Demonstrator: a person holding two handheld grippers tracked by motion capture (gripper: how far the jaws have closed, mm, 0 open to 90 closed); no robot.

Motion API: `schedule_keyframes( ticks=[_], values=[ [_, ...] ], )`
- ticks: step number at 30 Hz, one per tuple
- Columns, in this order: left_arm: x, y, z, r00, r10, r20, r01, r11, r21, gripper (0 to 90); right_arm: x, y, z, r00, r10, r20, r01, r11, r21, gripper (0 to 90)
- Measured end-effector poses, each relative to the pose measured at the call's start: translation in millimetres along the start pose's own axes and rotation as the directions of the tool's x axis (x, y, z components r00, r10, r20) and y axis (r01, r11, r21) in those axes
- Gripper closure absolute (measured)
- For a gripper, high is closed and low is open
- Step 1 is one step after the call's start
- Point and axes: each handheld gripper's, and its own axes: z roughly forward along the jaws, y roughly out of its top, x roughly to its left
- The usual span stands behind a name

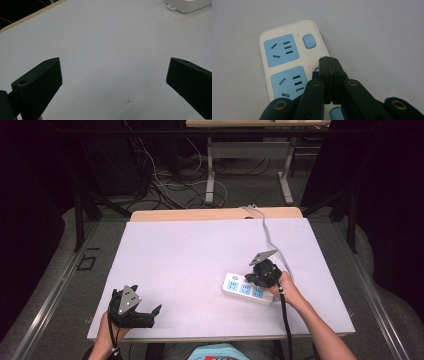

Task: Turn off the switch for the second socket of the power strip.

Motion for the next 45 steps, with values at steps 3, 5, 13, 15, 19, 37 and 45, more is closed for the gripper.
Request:
schedule_keyframes(
  ticks=[3,5,13,15,19,37,45],
  values=[
    [-0.2,-0.1,0.2,1.0000,-0.002,0.001,0.002,1.0000,0.002,0.0,2.2,1.0,-0.2,0.9998,-0.011,0.016,0.011,1.000,0.010,90.0],
    [-0.1,0.0,0.2,1.0000,0.001,0.000,-0.001,1.0000,0.002,0.0,3.3,1.3,-0.9,0.9998,-0.011,0.016,0.011,1.000,0.023,90.0],
    [-0.3,0.1,0.0,1.0000,0.001,-0.001,-0.001,1.0000,0.002,0.0,8.0,2.8,0.1,0.9974,-0.050,0.051,0.049,0.998,0.030,90.0],
    [-0.4,0.1,0.0,1.0000,0.001,-0.001,-0.001,1.0000,0.002,0.0,8.1,2.5,-0.3,0.9979,-0.032,0.056,0.030,0.999,0.032,90.0],
    [-0.2,0.2,0.1,1.0000,0.003,0.001,-0.003,1.0000,0.003,0.0,6.9,2.0,0.3,0.9982,-0.030,0.052,0.029,0.999,0.021,90.0],
    [-0.3,0.1,0.3,1.0000,0.003,0.001,-0.003,1.0000,0.002,0.0,5.7,0.8,-0.9,0.9990,-0.026,0.036,0.025,1.000,0.018,90.0],
    [-0.4,0.1,-0.1,1.0000,0.000,0.001,0.000,1.0000,0.000,0.0,10.2,2.4,0.1,0.9935,-0.088,0.072,0.087,0.996,0.020,90.0]
  ],
)
